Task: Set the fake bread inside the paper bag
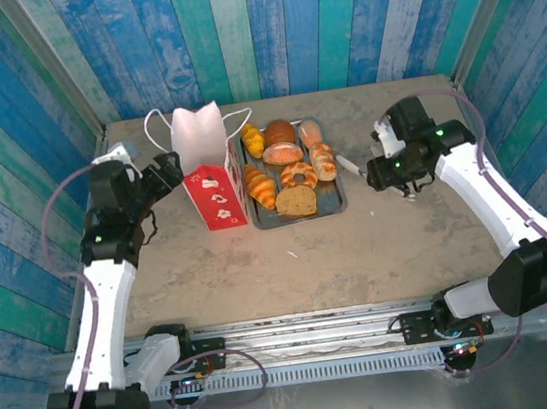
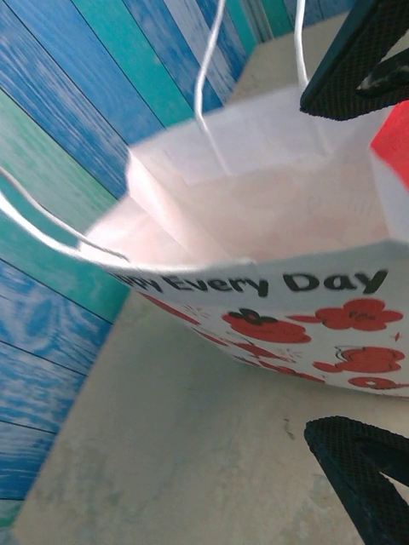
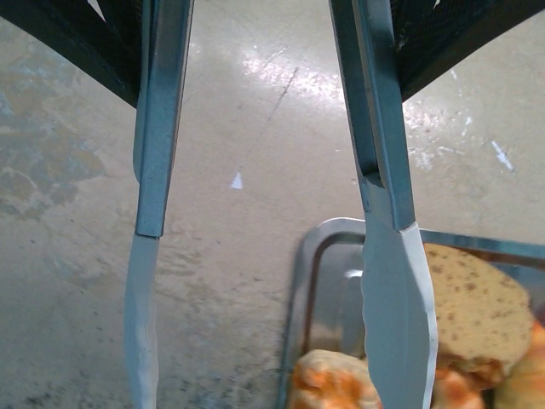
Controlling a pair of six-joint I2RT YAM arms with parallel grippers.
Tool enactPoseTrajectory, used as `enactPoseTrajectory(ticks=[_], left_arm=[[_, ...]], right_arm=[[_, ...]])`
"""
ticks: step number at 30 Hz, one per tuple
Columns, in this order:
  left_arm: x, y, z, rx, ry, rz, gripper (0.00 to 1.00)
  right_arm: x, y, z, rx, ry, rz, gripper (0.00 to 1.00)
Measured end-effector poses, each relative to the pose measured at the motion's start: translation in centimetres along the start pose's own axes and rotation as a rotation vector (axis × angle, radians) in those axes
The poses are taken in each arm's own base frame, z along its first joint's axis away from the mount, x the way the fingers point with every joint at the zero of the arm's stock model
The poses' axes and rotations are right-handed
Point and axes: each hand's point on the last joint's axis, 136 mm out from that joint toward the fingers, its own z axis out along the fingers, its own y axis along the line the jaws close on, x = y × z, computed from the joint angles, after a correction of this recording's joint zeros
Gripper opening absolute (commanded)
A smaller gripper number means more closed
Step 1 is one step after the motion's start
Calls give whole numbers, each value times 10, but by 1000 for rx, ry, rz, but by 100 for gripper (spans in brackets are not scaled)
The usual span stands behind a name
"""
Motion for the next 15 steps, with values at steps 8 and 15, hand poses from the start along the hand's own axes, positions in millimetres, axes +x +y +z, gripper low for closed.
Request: enactPoseTrajectory(ticks=[8, 15], left_arm=[[12, 12, 27, -25, 36, -27, 94], [13, 13, 34, -13, 20, -56, 95]], right_arm=[[-17, 27, 29, -11, 75, -62, 67], [-23, 28, 64, -9, 135, -51, 65]])
